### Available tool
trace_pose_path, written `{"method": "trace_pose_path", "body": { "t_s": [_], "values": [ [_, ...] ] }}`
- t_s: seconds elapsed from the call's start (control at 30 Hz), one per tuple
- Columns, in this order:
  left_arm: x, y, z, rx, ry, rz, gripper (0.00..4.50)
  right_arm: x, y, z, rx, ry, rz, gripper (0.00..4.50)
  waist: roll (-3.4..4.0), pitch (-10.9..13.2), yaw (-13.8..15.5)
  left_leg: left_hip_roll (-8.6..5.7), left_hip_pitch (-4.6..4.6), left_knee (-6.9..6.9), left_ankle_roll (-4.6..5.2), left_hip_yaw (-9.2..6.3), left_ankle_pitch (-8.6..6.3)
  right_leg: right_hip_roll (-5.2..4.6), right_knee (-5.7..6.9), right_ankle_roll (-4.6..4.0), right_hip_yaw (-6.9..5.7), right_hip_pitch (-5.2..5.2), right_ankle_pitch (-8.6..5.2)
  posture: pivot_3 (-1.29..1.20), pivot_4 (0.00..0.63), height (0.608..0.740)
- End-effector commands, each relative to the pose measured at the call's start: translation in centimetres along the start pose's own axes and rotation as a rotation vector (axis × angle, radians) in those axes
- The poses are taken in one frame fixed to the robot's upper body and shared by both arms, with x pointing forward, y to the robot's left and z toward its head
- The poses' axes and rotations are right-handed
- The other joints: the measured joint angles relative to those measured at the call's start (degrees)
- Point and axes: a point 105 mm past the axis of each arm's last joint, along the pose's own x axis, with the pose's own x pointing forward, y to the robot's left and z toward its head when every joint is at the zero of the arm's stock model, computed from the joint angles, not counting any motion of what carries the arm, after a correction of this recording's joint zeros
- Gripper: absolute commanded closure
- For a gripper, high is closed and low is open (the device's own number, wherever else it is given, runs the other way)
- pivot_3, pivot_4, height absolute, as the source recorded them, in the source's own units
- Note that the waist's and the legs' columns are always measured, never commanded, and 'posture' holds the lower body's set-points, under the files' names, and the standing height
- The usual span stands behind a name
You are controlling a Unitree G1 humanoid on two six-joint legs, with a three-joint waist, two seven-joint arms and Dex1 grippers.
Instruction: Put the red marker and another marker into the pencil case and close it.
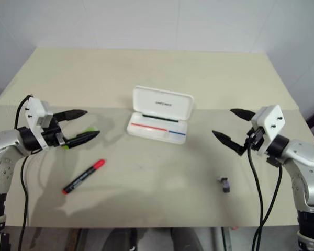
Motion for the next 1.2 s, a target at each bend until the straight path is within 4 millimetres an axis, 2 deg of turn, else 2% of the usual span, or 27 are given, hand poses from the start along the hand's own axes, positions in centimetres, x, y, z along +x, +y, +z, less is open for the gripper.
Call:
{"method": "trace_pose_path", "body": {
  "t_s": [0.03,0.23,0.33,0.47,0.6,0.7,0.77,0.93,1.07,1.2],
  "values": [
    [-0.5,0.1,1.3,0.044,-0.015,0.002,0.05,0.6,-0.3,1.3,-0.038,-0.051,0.002,0.0,0.0,0.0,-0.1,0.0,0.0,0.02,0.0,0.0,0.0,0.0,0.02,0.0,0.0,0.0,0.0,0.0,0.15,0.74],
    [-0.2,0.6,1.8,0.063,-0.017,-0.032,0.05,2.1,-0.8,2.1,-0.037,-0.06,0.027,0.0,0.0,0.0,-0.1,0.0,0.0,0.17,0.0,0.0,0.0,0.01,0.14,0.01,0.0,0.0,0.01,0.0,0.15,0.74],
    [0.0,0.5,1.9,0.08,0.007,-0.093,0.05,2.9,-0.4,2.9,-0.024,-0.022,0.087,0.0,0.01,0.0,0.0,-0.01,0.0,0.2,0.0,0.0,0.0,0.0,0.16,0.01,0.0,0.0,0.01,0.0,0.15,0.74],
    [-0.2,0.8,2.6,0.096,0.024,-0.139,0.05,4.2,1.7,3.6,-0.069,0.035,0.244,0.0,0.01,0.0,0.0,0.0,-0.01,0.15,0.01,0.0,0.0,0.01,0.14,-0.02,-0.01,-0.03,-0.01,0.0,0.15,0.74],
    [-0.3,1.0,3.4,0.11,0.006,-0.137,0.05,4.9,2.7,3.7,-0.072,0.052,0.301,0.0,0.01,0.0,0.0,0.04,-0.04,0.09,0.01,0.01,-0.01,0.03,0.14,-0.07,-0.02,-0.1,-0.05,0.0,0.15,0.74],
    [-0.3,1.0,3.6,0.117,-0.004,-0.123,0.0,5.5,2.8,3.4,-0.072,0.05,0.305,0.63,0.01,0.0,0.0,0.04,-0.07,0.1,0.02,0.01,-0.01,0.02,0.13,-0.06,-0.02,-0.11,-0.05,0.0,0.15,0.74],
    [-0.3,0.7,3.6,0.114,-0.006,-0.124,0.0,5.7,2.5,3.1,-0.079,0.06,0.295,1.25,0.01,0.0,0.0,0.04,-0.08,0.14,0.02,0.01,-0.01,0.02,0.14,-0.06,-0.02,-0.11,-0.05,0.0,0.15,0.74],
    [-0.3,0.2,3.1,0.114,0.012,-0.131,0.0,6.1,2.6,3.0,-0.094,0.082,0.324,1.25,0.01,0.0,-0.1,0.04,-0.06,0.18,0.02,0.01,-0.01,0.02,0.22,-0.06,-0.02,-0.11,-0.05,0.0,0.15,0.74],
    [-0.4,0.3,3.1,0.122,0.02,-0.12,0.0,7.2,3.9,2.9,-0.091,0.104,0.399,1.25,0.01,0.0,-0.1,0.05,-0.05,0.22,0.01,0.01,-0.01,0.04,0.35,-0.11,-0.02,-0.16,-0.07,0.0,0.15,0.74],
    [-0.5,0.7,3.1,0.144,0.036,-0.114,0.0,8.9,5.3,1.9,-0.103,0.181,0.479,1.25,0.01,0.0,-0.3,0.04,-0.04,0.27,0.01,0.02,0.0,0.04,0.43,-0.11,-0.01,-0.17,-0.08,0.0,0.15,0.74]
  ]
}}
